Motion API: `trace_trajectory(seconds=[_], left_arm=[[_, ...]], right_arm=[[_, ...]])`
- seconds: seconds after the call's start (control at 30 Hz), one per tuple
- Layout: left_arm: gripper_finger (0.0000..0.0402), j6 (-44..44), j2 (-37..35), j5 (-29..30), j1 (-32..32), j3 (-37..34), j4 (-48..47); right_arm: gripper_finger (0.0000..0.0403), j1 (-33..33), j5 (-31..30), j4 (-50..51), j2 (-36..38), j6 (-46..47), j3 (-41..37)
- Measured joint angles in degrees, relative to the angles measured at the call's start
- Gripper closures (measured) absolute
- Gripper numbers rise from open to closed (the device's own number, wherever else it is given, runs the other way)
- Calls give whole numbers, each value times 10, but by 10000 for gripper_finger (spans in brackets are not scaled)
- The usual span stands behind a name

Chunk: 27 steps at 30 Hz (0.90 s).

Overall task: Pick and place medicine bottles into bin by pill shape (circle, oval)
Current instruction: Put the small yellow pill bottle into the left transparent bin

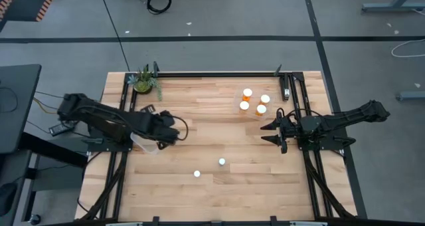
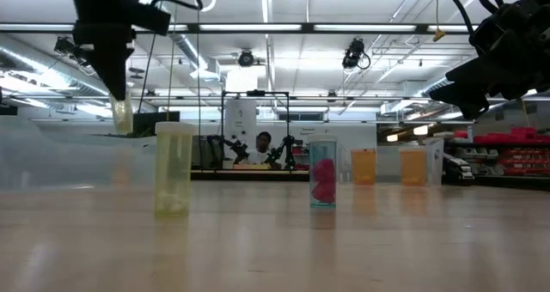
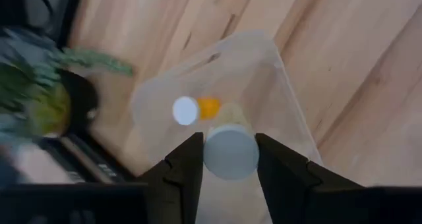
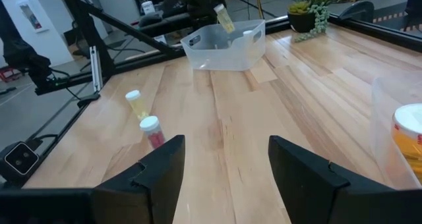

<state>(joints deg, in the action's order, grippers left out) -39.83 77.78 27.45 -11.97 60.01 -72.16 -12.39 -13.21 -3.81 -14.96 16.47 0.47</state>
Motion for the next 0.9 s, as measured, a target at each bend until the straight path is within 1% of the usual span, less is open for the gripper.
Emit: trace_trajectory(seconds=[0.1,0.2,0.37,0.5,0.7,0.9], left_arm=[[252,-4,-21,-35,18,-41,58],[255,2,-23,-64,38,-68,102],[268,19,-18,-68,72,-100,138],[264,21,-19,-68,95,-109,150],[248,31,-17,-89,114,-127,196],[263,37,-9,-97,119,-132,198]], right_arm=[[177,0,0,0,0,0,0],[177,0,0,0,0,0,0],[177,0,0,0,0,0,0],[177,0,0,0,0,0,0],[177,0,0,0,0,0,0],[177,0,0,0,0,0,0]])
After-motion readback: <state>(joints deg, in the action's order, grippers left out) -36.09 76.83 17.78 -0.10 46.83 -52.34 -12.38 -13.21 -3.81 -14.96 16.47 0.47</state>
